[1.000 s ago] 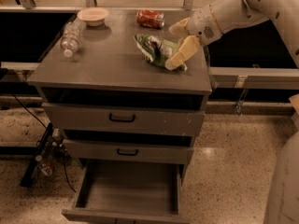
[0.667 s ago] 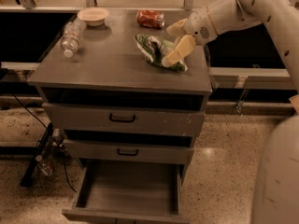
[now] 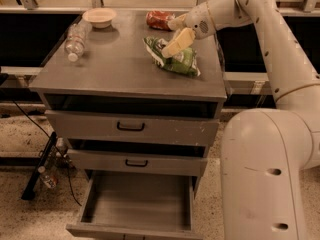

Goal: Place green jalapeno chip bag into bottom drawer

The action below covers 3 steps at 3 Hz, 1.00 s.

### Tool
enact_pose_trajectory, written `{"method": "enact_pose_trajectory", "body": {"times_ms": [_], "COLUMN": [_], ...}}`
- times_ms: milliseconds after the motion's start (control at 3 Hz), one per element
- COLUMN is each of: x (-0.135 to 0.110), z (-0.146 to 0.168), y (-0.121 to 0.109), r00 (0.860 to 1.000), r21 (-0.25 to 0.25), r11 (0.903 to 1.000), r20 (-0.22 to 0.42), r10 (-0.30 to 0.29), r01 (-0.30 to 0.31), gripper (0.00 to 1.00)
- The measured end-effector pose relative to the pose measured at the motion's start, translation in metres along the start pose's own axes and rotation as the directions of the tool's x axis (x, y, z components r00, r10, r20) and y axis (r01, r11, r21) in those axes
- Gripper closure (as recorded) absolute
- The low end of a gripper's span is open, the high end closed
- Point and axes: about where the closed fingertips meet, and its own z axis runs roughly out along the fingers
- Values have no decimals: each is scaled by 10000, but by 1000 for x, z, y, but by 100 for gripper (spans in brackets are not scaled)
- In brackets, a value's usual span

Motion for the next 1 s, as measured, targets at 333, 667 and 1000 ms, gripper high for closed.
{"method": "enact_pose_trajectory", "body": {"times_ms": [333, 667, 1000], "x": [-2, -2, 6], "z": [14, 14, 25], "y": [13, 13, 6], "r00": [9988, 9988, 10000], "r21": [-527, -527, -404], "r11": [9984, 9984, 9992], "r20": [472, 472, 20], "r10": [-155, -155, -27], "r01": [180, 180, 27], "gripper": [0, 0, 0]}}
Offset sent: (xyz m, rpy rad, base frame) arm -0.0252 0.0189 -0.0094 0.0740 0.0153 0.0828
